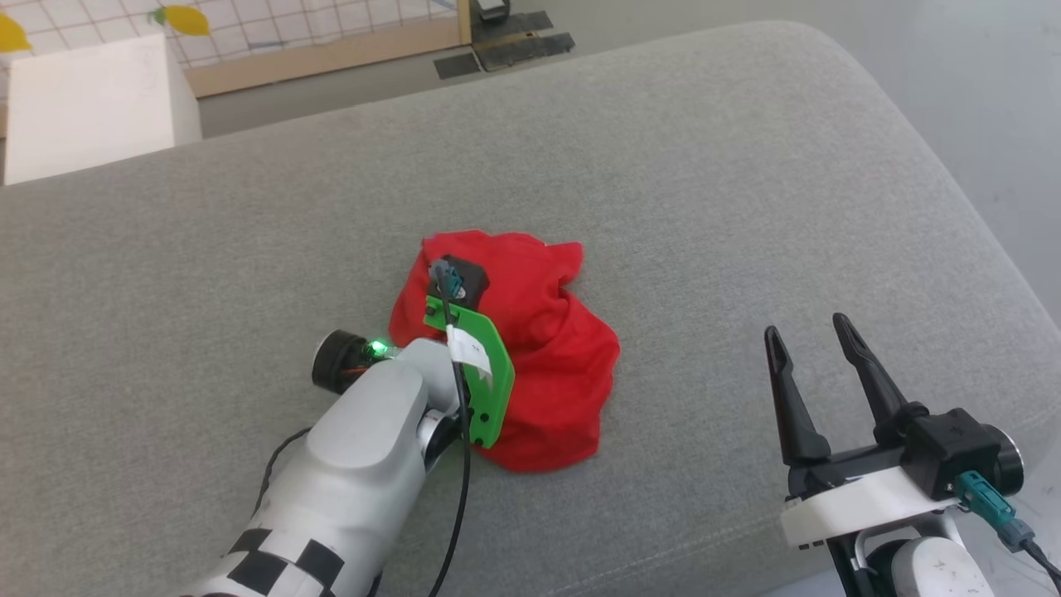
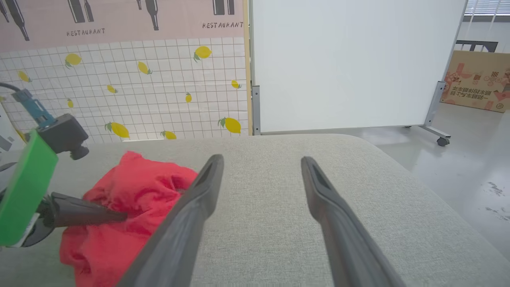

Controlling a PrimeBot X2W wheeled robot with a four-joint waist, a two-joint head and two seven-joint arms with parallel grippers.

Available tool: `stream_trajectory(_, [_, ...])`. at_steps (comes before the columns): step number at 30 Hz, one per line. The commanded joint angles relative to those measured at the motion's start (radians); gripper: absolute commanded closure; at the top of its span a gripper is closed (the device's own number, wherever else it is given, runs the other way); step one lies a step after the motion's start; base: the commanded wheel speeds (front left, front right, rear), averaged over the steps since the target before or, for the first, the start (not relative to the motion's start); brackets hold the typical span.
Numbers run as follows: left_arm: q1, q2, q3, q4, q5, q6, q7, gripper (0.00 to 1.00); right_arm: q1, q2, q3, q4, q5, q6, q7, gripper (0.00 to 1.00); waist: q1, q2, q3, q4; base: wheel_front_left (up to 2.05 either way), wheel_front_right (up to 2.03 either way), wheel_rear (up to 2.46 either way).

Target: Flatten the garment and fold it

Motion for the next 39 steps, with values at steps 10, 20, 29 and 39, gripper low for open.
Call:
stream_trajectory(10, [-0.011,-0.002,0.061,-0.132,-0.063,0.043,-0.405,0.0,0.008,0.0,-0.009,0.001,-0.004,-0.002,0.0,0.0,0.0001,0.0,-0.054,0.098,0.0,0.0,0.0])
stream_trajectory(20, [0.196,0.094,0.235,-0.493,-0.004,0.072,-0.58,0.0,0.025,0.0,-0.061,-0.028,-0.01,-0.002,0.011,0.0,0.0001,0.0,-0.093,0.216,0.0,0.0,0.0])
stream_trajectory(29, [0.523,0.13,0.423,-0.793,0.115,0.082,-0.581,0.0,0.034,0.0,-0.078,-0.023,-0.002,-0.002,0.012,0.0,0.0001,0.0,-0.11,0.258,0.0,0.0,0.0])
stream_trajectory(39, [0.744,0.096,0.542,-0.884,0.208,0.063,-0.581,0.0,0.06,0.0,-0.085,-0.002,0.001,-0.002,0.013,0.0,0.0001,0.0,-0.126,0.274,0.0,0.0,0.0])
